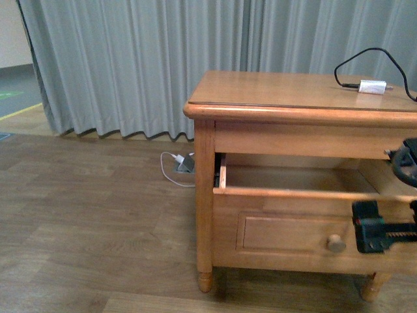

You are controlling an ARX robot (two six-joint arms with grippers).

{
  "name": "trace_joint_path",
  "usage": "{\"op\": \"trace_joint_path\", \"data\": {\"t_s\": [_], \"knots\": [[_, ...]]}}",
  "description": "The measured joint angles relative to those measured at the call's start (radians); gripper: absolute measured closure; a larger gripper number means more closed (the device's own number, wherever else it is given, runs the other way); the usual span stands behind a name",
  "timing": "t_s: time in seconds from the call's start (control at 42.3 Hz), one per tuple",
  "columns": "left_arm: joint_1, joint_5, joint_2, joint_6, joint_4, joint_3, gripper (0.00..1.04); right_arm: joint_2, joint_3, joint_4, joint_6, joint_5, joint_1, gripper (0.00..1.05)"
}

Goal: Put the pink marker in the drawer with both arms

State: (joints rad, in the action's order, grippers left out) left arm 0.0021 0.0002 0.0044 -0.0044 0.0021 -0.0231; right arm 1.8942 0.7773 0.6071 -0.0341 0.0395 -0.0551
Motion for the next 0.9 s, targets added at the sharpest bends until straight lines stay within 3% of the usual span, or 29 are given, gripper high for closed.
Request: {"op": "trace_joint_path", "data": {"t_s": [0.426,0.899], "knots": [[0.0,0.0,0.0,0.0,0.0,0.0,0.06,0.298,0.374,0.089,0.069,0.04,-0.013,0.08],[0.0,0.0,0.0,0.0,0.0,0.0,0.06,0.343,0.426,0.107,0.071,0.03,-0.001,0.08]]}}
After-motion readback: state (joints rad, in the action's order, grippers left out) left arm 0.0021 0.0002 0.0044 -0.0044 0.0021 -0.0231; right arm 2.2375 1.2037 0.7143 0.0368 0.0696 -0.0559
